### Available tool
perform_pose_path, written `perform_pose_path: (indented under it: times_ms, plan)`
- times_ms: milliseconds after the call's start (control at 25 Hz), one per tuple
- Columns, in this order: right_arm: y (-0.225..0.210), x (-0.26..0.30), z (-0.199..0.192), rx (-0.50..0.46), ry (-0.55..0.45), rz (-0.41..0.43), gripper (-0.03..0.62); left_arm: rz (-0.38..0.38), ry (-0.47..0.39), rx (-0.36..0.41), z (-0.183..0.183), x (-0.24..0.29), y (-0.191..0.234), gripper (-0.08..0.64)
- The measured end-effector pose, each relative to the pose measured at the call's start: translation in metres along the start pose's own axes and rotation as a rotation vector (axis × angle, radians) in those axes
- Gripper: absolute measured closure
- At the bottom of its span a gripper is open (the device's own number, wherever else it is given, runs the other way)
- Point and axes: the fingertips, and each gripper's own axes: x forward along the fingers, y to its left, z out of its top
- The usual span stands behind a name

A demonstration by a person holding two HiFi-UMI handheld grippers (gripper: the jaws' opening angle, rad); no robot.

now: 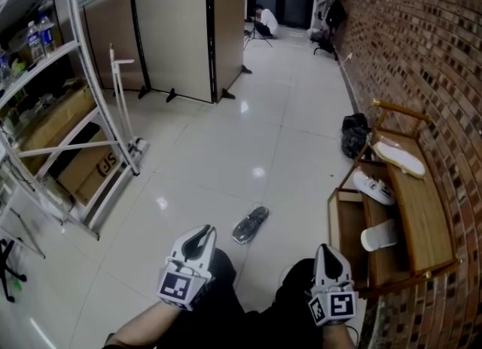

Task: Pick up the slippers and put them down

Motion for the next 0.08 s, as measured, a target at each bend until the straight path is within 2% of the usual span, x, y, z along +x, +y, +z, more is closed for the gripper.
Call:
perform_pose_path:
  times_ms: [80]
  plan:
    - [-0.0013,0.0007,-0.0015,0.016,0.004,0.001,0.584,0.015,0.003,0.005,-0.0018,-0.0013,0.0018,0.518]
